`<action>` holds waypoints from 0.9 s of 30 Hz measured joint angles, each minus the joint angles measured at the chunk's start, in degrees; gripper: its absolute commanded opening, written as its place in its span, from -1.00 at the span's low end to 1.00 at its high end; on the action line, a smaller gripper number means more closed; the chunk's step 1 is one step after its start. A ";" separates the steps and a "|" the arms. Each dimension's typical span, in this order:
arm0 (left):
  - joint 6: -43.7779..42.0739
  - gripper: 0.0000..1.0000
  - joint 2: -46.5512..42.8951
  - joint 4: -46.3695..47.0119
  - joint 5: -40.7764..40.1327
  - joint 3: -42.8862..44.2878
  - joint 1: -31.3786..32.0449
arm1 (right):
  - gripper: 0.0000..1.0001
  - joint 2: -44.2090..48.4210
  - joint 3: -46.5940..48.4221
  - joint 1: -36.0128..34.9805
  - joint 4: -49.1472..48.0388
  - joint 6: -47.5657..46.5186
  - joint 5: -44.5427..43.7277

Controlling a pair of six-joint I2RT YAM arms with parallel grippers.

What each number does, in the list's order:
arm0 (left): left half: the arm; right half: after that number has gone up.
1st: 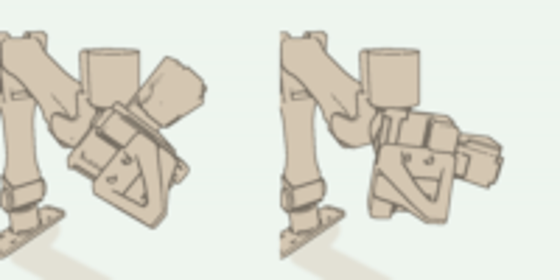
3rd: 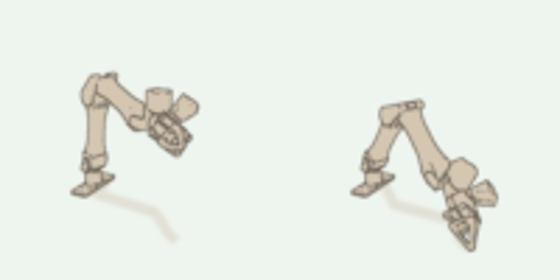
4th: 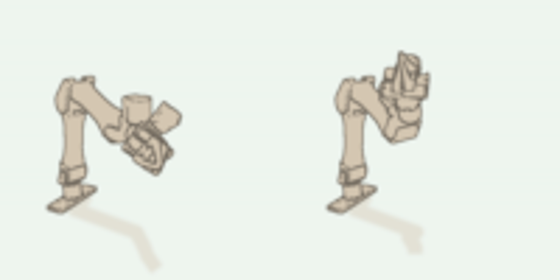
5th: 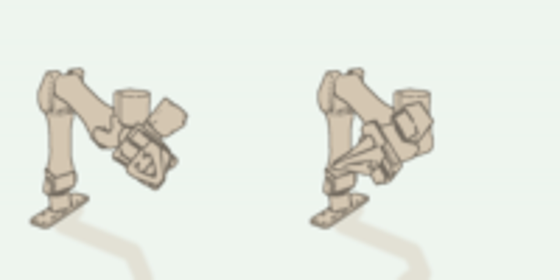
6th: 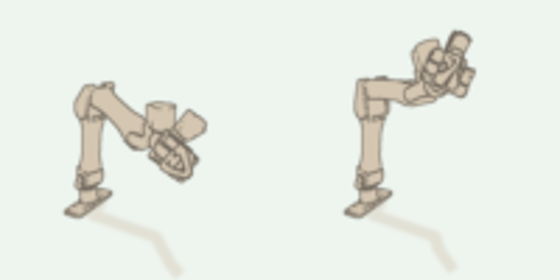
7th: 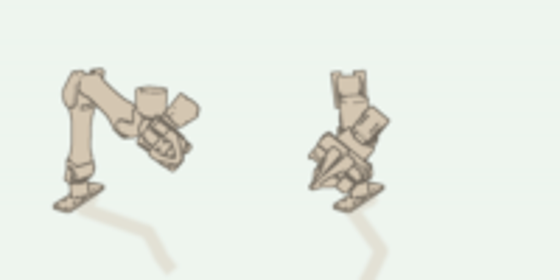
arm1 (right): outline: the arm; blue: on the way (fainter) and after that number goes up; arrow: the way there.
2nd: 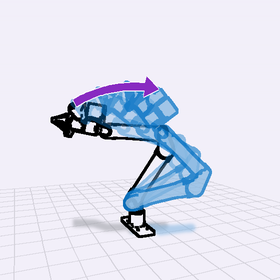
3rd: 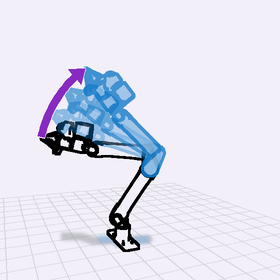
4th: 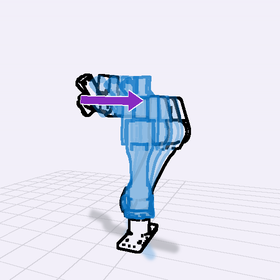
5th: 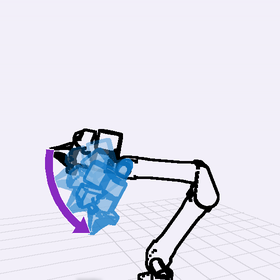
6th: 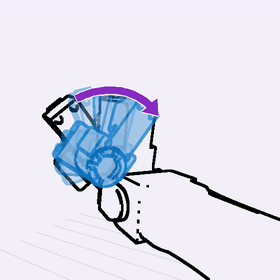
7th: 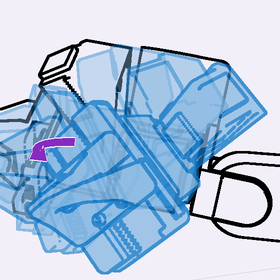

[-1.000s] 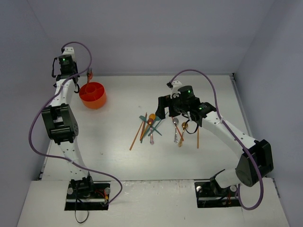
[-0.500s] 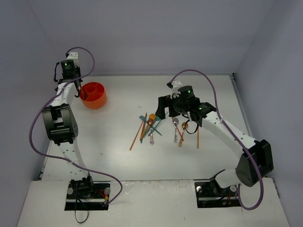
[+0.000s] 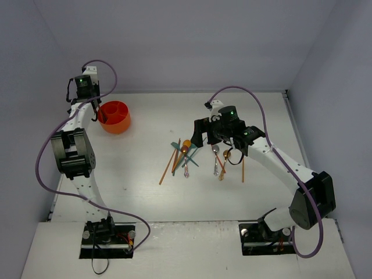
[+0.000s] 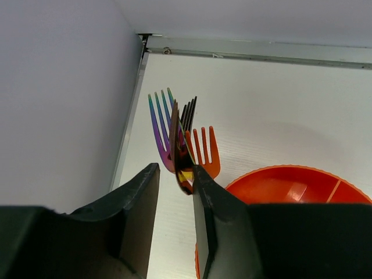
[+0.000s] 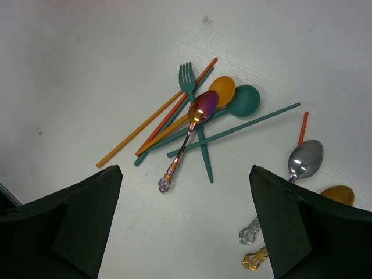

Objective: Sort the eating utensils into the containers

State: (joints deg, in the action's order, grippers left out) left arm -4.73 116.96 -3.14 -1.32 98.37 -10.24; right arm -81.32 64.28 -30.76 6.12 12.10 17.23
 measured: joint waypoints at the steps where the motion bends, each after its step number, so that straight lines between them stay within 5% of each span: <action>1: -0.03 -0.37 -0.04 0.01 -0.05 -0.09 0.00 | 0.78 0.00 -0.03 0.00 0.03 0.00 0.08; 16: 0.01 0.24 -3.68 0.02 -0.76 -0.57 0.00 | 0.78 0.00 -0.12 0.00 0.16 0.00 0.25; 27: 3.42 0.27 -8.44 -7.29 -0.99 -0.52 1.42 | 0.77 0.25 -0.12 0.00 0.20 0.29 -0.64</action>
State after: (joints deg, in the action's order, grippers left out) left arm -1.31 108.52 -10.43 -2.31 97.84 -8.82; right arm -81.06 64.16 -30.76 6.32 12.39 16.59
